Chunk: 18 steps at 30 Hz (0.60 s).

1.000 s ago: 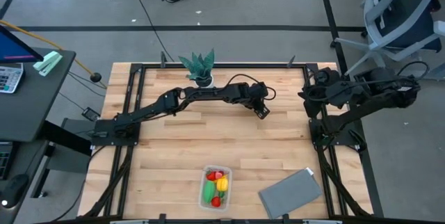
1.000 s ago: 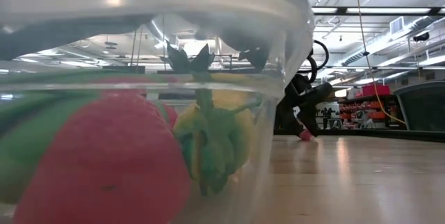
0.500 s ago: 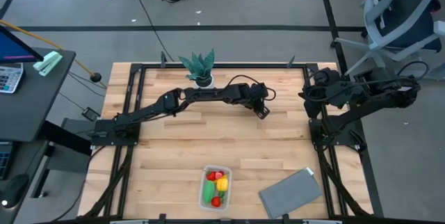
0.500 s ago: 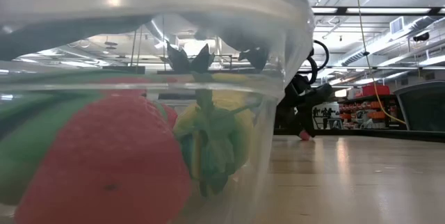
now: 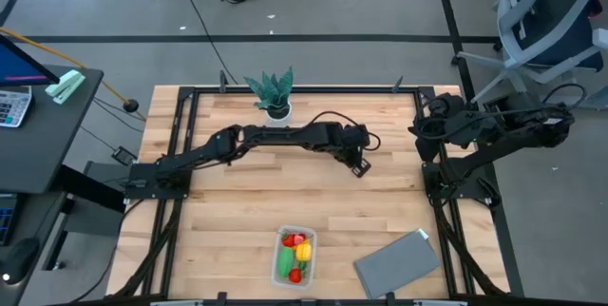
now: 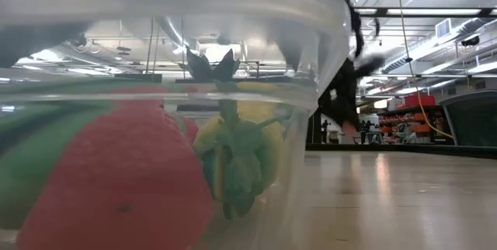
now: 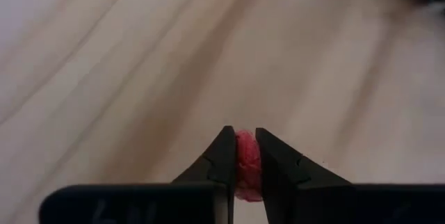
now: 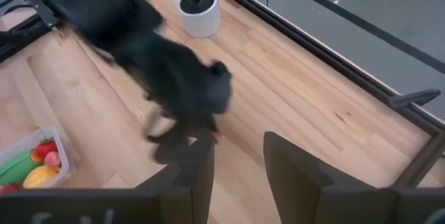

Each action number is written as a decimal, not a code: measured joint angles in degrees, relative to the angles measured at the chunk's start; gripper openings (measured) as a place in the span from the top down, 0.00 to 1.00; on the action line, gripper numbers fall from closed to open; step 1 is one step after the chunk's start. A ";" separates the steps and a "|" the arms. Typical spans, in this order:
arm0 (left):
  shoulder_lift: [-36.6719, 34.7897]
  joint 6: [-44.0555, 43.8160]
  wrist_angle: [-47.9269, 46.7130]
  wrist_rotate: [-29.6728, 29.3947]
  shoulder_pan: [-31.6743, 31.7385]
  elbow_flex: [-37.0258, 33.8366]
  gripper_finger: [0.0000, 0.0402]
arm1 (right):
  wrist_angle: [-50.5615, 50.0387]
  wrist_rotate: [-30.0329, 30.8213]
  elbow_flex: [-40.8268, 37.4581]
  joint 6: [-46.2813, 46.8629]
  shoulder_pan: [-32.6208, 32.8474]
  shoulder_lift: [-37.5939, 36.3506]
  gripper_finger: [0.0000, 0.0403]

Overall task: Pick and placing Produce into tupperware
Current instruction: Put the pink peach into the transparent bin

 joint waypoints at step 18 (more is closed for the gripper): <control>-10.42 -40.39 -32.70 -1.90 -25.37 0.24 0.87 | -0.37 -0.51 0.00 -3.97 0.00 0.00 0.68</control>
